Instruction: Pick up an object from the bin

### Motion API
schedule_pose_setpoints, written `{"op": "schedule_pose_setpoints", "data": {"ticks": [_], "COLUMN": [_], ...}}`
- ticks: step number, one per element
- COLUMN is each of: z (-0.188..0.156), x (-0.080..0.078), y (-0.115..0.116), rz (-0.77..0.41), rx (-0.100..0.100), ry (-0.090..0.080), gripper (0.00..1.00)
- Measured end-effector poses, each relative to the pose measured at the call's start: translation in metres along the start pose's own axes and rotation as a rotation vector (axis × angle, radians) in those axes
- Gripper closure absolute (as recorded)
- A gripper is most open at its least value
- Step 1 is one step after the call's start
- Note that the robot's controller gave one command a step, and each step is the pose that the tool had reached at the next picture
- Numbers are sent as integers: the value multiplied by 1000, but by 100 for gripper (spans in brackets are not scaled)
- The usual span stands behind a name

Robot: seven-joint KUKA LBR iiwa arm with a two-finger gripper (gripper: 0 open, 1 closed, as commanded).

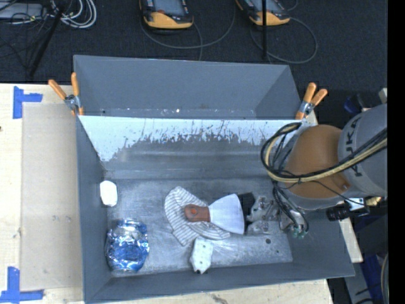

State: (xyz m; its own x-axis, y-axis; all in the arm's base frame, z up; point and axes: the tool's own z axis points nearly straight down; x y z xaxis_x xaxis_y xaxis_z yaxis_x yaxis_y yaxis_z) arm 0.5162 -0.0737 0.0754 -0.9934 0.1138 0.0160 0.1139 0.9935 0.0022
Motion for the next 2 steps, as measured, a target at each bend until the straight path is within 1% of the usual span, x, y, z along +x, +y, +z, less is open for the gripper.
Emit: {"op": "schedule_pose_setpoints", "data": {"ticks": [1,2], "z": [0,-27], "x": [0,-2], "y": [0,3], "rz": [-1,-3], "rx": [0,1], "ry": [0,-11], "gripper": [100,100]}}
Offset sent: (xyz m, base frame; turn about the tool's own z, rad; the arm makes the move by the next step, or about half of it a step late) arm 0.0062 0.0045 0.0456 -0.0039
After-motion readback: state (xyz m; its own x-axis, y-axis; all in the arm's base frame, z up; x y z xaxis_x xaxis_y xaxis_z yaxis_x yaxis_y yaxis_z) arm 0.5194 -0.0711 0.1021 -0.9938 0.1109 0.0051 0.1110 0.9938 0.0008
